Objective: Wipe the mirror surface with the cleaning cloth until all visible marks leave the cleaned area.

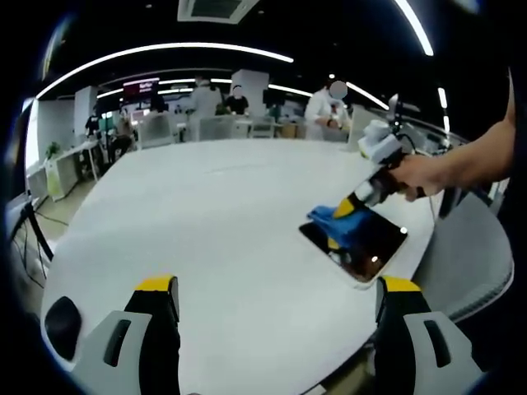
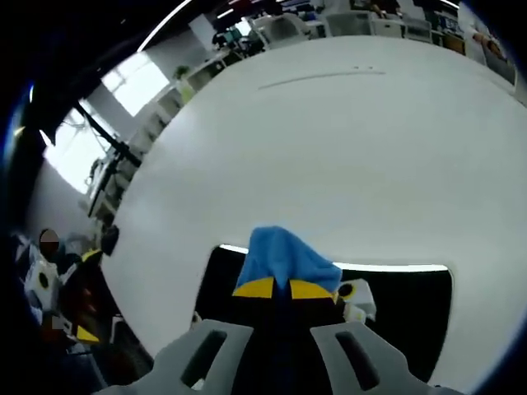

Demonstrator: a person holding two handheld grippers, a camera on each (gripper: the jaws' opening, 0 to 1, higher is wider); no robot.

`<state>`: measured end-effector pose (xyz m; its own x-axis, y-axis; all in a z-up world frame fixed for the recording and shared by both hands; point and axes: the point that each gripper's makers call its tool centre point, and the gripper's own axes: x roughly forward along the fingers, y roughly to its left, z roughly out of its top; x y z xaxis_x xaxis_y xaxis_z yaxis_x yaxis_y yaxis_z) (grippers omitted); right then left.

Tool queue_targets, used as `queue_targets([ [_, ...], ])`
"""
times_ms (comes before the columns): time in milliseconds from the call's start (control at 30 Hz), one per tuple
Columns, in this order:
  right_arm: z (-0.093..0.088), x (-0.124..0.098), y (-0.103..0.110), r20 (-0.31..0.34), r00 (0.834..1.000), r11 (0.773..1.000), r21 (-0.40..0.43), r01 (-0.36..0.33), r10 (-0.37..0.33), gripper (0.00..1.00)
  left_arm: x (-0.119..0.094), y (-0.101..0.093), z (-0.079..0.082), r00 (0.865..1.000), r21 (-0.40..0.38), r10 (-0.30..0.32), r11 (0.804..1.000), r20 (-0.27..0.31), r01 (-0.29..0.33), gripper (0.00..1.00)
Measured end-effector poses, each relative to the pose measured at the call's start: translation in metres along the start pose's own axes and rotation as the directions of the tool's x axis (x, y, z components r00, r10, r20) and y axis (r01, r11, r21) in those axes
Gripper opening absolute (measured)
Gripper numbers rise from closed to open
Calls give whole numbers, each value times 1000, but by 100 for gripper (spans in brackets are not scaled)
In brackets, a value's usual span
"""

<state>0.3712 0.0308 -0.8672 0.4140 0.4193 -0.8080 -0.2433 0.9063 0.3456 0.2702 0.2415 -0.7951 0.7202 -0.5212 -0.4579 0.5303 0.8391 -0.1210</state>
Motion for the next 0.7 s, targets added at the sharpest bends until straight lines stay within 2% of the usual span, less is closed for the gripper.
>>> queue_targets([
  [333,1,16,37,-31,999,998,-42,-39,38,0,1,2,0,1000,1,-5,1000,-3,5,100],
  [700,4,24,49,-44,998,997,-56,-54,51,0,-4,8,-2,1000,-5,9,1000,-6,-9,100],
])
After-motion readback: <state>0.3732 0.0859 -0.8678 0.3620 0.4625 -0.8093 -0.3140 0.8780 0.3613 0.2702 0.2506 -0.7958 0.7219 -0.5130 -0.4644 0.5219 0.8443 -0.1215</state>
